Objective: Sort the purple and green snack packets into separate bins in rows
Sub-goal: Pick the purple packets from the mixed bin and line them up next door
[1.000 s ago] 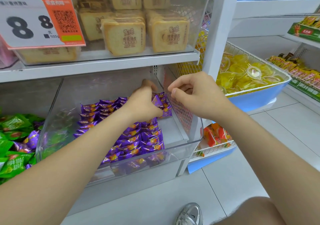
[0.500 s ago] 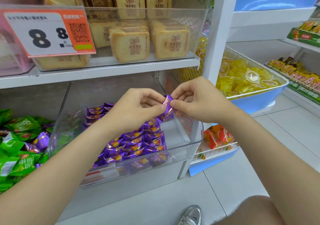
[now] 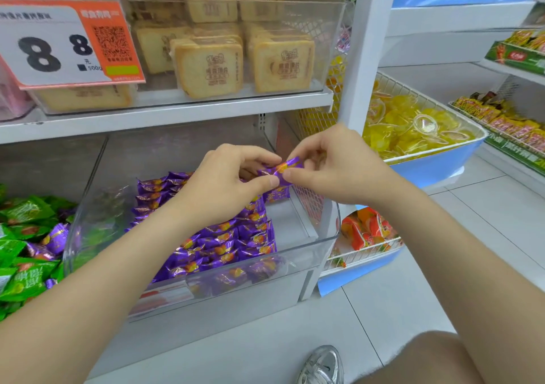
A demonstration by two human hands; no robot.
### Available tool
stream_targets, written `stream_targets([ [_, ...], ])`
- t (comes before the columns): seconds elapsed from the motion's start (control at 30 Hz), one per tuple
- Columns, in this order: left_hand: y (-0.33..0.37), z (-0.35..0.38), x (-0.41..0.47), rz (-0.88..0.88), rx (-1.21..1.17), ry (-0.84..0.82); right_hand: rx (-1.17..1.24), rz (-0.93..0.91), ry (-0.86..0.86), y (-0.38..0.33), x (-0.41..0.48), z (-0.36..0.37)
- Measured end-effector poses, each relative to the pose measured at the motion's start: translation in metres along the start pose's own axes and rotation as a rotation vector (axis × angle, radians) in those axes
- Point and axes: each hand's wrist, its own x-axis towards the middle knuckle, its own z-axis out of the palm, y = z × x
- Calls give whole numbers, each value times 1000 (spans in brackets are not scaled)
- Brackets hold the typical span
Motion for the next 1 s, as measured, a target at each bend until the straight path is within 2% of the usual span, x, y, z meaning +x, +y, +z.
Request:
stream_targets([
  [0.07, -6, 2, 5, -34, 5, 7, -65, -15, 5, 6, 3, 4],
  [0.17, -19, 11, 18, -108, 106, 50, -32, 66, 84, 9, 6, 5],
  [0.3, -34, 30, 38, -181, 163, -27, 42, 128, 133, 8, 5, 5],
  [0.5, -42, 61, 52, -176, 444, -96, 65, 135, 115, 7, 4, 7],
  [0.7, -44, 74, 50, -141, 717, -14, 81, 124, 92, 7, 4, 7],
  [0.83, -44, 78, 49, -95, 788, 19, 72, 122, 82, 6, 5, 8],
  [1.0, -45, 76, 50, -77, 767, 36, 70, 115, 83, 5, 3, 8],
])
